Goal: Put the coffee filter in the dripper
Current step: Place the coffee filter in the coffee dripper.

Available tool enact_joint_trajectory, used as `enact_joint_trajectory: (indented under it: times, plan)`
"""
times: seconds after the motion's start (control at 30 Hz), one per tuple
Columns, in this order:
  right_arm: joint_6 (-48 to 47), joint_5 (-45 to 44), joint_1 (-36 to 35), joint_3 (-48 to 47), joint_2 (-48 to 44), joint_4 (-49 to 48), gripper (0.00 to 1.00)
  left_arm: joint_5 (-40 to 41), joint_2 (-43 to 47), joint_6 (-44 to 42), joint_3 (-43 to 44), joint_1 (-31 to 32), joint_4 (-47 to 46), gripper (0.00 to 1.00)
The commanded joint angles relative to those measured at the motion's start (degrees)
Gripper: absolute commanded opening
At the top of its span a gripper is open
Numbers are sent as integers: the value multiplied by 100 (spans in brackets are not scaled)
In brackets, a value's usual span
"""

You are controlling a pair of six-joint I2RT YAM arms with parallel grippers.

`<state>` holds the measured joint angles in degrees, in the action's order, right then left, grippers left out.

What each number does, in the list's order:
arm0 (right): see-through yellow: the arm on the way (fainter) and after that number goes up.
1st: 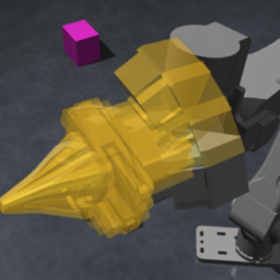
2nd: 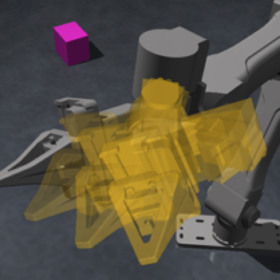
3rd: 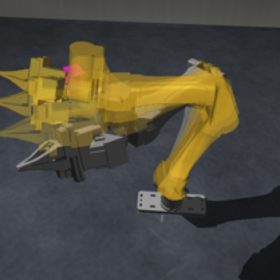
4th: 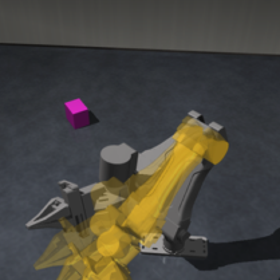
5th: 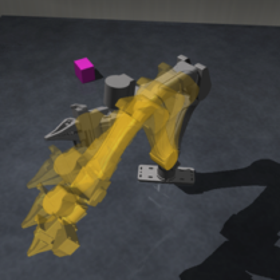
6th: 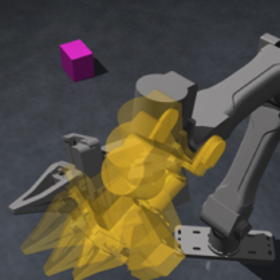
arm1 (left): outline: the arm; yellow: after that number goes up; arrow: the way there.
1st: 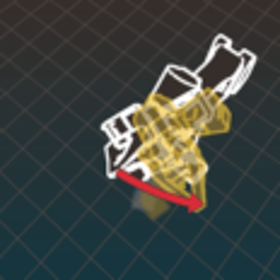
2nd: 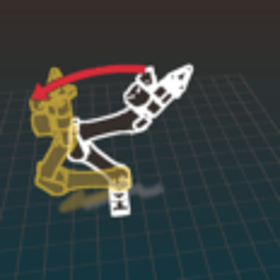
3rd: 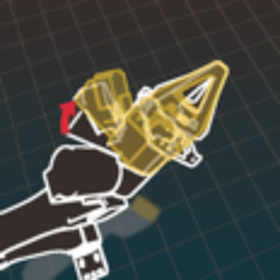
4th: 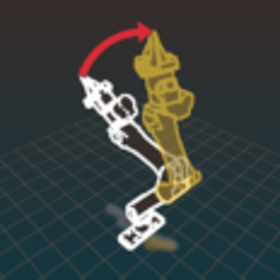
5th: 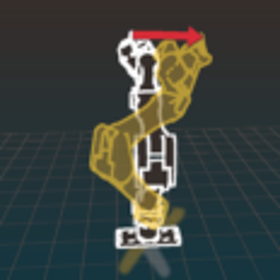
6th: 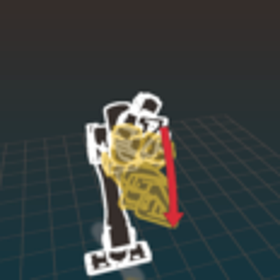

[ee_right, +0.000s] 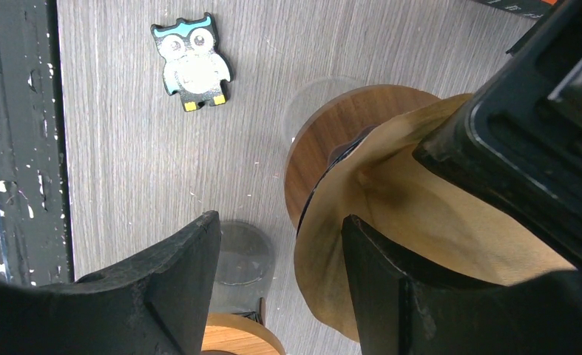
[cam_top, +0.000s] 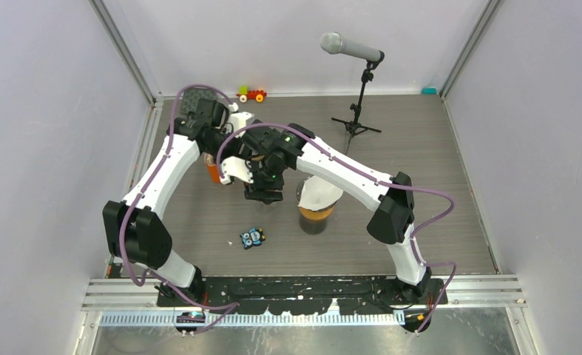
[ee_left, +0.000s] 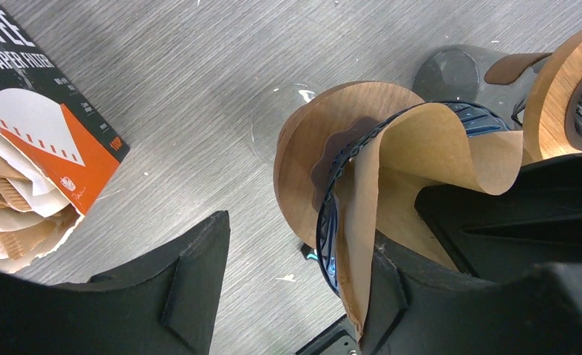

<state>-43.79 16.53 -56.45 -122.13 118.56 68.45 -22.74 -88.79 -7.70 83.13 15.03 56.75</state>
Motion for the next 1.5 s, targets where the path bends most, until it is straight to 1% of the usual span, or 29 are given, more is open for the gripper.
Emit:
enact_joint_trajectory:
  times: [0.0, 0.2, 0.4, 0.47, 0.5, 0.7, 1.07, 1.47]
  plan:
    - [85, -27, 9, -159, -68, 109, 66, 10, -27, -144, 22, 5, -64, 60]
    - [234, 119, 6, -527, -143, 249, 66, 15, 1, -179, 300, 8, 26, 61]
    - [355, 188, 14, -646, -242, 267, 66, -39, 16, -149, 540, 11, 87, 63]
    - [383, 217, 4, -639, -261, 275, 66, -74, 35, -142, 554, 11, 82, 70]
    - [388, 218, 10, -638, -265, 275, 66, -85, 48, -131, 562, 13, 73, 71]
    - [406, 191, 15, -675, -268, 268, 67, -146, 86, -127, 594, 12, 60, 73]
    - [299, 122, 11, -391, -153, 191, 67, -222, -109, -136, 240, 9, -186, 73]
    - [318, 245, 49, -126, -50, 97, 67, -257, -162, -177, -154, 9, -394, 73]
